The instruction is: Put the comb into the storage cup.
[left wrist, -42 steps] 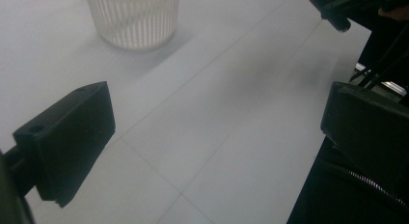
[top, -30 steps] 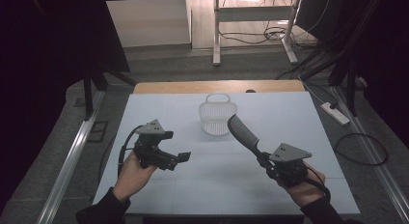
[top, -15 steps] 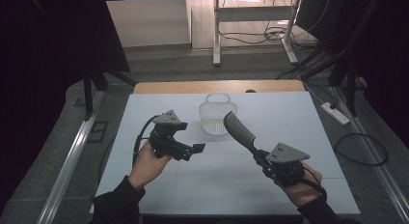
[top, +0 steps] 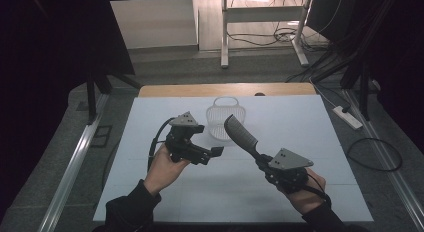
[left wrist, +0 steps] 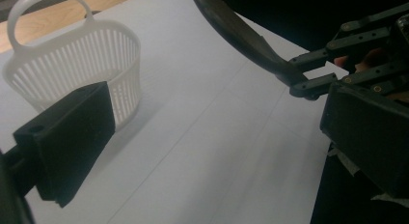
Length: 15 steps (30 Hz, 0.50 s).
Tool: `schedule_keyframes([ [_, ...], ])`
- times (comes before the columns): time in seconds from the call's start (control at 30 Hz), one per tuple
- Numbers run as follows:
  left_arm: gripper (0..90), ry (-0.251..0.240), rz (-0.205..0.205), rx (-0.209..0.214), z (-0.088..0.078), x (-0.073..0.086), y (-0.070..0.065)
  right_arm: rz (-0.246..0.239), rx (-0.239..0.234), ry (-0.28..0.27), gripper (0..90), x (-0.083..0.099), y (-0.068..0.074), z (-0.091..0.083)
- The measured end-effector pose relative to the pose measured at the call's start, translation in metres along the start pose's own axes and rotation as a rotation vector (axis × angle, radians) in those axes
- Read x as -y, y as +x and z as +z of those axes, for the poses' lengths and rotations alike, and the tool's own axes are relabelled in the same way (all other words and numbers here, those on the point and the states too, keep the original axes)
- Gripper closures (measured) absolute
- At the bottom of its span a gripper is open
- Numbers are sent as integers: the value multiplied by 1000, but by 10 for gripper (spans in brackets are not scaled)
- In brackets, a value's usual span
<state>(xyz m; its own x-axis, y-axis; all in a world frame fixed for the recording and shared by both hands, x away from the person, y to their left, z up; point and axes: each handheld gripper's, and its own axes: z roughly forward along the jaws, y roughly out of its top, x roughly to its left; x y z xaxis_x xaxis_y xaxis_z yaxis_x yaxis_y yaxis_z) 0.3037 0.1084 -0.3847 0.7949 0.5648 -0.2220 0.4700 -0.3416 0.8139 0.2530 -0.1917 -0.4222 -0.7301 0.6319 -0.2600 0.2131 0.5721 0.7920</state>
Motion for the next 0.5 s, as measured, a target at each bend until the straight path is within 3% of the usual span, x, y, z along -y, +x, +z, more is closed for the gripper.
schedule_keyframes([
  [0.1,0,-3,-34,18,3,3,1,-6,-4,-10,727,-1,4,1],
  [0.5,0,-9,-73,75,9,5,3,-28,-23,-30,727,-3,17,6],
])
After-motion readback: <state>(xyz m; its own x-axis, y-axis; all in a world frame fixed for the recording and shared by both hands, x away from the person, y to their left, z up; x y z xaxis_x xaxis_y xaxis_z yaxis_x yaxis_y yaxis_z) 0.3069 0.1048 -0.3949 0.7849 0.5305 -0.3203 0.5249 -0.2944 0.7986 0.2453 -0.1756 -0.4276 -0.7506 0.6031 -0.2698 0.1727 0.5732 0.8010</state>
